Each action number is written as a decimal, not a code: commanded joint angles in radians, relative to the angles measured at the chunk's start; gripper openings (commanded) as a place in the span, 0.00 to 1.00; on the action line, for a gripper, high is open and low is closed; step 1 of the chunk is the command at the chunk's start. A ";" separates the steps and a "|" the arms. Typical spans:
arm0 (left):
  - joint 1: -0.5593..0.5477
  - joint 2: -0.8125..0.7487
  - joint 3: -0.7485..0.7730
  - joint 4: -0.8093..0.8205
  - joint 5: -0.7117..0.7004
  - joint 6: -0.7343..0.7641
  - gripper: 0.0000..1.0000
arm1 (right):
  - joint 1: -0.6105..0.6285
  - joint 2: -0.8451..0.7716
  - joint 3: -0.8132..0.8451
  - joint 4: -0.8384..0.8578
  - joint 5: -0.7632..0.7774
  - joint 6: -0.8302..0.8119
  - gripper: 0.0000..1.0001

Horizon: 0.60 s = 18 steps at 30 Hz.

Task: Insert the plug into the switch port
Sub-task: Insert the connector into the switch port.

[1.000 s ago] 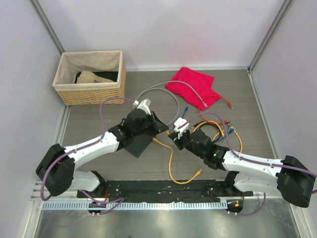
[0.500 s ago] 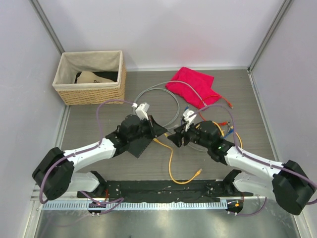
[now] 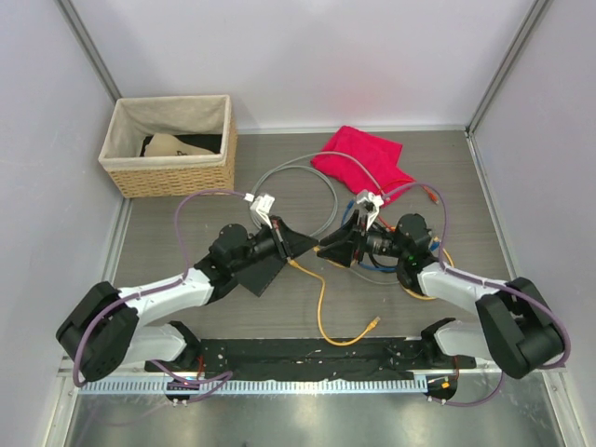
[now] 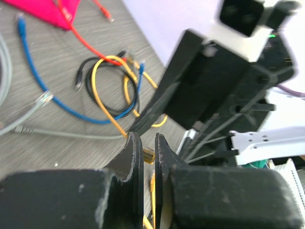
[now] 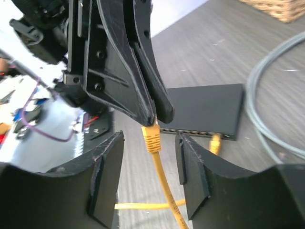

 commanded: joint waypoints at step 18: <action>0.002 -0.063 -0.004 0.135 0.062 0.005 0.00 | -0.014 0.229 0.011 0.679 -0.153 0.378 0.01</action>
